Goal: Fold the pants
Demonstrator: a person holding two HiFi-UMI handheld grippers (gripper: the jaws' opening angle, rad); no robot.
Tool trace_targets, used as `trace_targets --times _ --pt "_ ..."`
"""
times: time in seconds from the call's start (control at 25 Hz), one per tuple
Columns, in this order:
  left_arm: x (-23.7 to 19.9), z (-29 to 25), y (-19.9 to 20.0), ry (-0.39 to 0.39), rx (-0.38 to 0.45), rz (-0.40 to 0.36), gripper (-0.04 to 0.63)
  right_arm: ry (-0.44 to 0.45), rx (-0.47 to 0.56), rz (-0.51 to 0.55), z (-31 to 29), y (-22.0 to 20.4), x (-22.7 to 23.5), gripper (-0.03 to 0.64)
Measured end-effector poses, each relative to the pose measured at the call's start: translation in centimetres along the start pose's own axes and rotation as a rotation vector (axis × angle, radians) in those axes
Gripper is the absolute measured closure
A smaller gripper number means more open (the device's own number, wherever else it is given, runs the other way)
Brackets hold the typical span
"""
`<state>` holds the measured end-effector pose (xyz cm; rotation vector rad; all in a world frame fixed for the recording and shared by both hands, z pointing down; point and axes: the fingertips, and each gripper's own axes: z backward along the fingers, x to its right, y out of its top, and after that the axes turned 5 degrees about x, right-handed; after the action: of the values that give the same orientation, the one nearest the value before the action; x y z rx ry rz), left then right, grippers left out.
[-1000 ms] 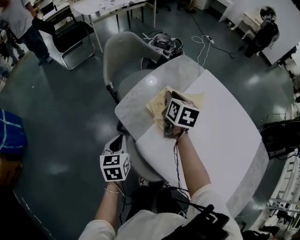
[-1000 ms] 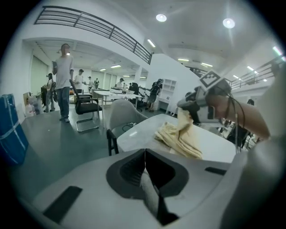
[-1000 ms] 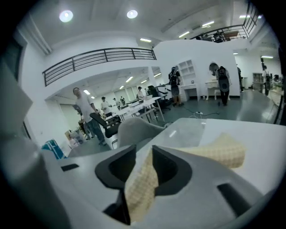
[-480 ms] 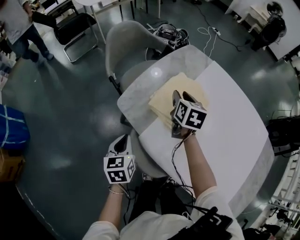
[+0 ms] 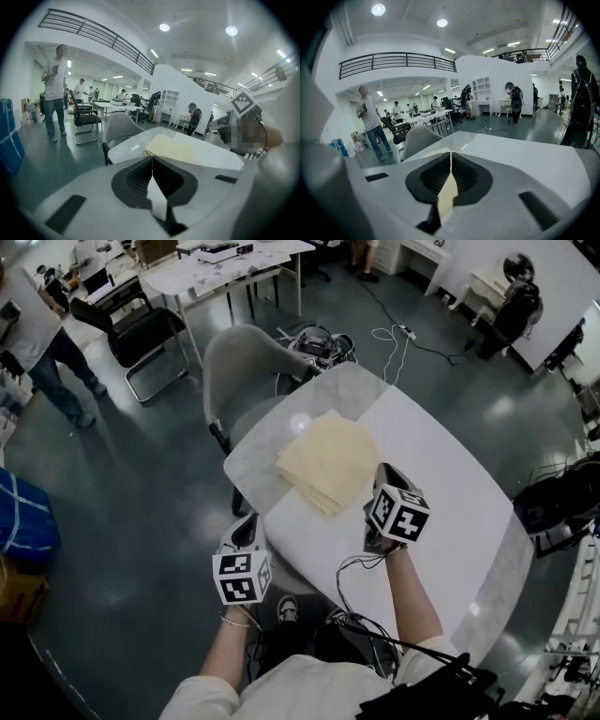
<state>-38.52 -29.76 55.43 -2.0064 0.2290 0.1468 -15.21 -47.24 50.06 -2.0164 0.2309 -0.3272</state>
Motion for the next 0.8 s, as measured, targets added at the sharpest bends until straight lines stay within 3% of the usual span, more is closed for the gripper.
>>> trace_targets --times 0.16,0.36,0.8 --pt "2.5 2.5 1.7 0.014 0.033 0.000 0.586 -0.059 0.036 -0.006 6.0 0.6 3.9 0.623" --pt "5.7 6.5 5.3 0.035 0.086 -0.018 0.587 -0.065 0.050 0.003 13.4 1.2 6.6 0.624" --pt "8.4 6.1 4.4 0.035 0.093 -0.065 0.586 -0.068 0.038 -0.030 15.6 -1.6 9.8 0.624"
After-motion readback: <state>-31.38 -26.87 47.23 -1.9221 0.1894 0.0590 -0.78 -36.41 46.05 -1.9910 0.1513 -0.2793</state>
